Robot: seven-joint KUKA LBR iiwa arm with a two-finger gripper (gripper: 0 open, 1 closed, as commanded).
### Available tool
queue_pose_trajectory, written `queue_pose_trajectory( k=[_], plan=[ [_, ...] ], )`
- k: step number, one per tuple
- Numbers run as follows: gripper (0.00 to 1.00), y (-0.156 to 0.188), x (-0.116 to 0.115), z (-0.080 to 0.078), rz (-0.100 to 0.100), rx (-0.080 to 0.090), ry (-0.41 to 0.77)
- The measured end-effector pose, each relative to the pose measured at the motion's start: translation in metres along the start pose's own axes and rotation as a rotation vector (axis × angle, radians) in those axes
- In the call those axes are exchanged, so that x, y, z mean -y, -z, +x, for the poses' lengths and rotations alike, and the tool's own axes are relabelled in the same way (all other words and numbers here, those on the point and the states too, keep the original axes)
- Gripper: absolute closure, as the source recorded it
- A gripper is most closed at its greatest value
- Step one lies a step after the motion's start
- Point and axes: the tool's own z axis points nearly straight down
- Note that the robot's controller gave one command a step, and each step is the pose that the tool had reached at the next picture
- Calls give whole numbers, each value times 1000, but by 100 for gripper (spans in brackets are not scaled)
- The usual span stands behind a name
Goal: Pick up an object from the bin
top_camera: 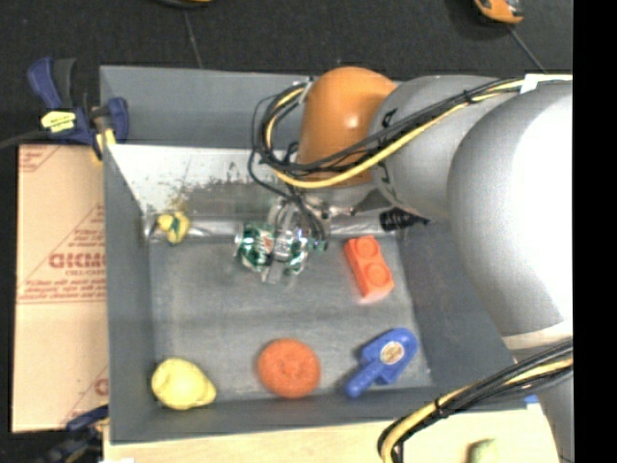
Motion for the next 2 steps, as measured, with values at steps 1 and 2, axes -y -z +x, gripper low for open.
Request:
queue_pose_trajectory(
  k=[1,2],
  plan=[
    [0,-66,24,-14,-1,3,13],
    [100,-63,38,-29,-3,14,-1]
  ],
)
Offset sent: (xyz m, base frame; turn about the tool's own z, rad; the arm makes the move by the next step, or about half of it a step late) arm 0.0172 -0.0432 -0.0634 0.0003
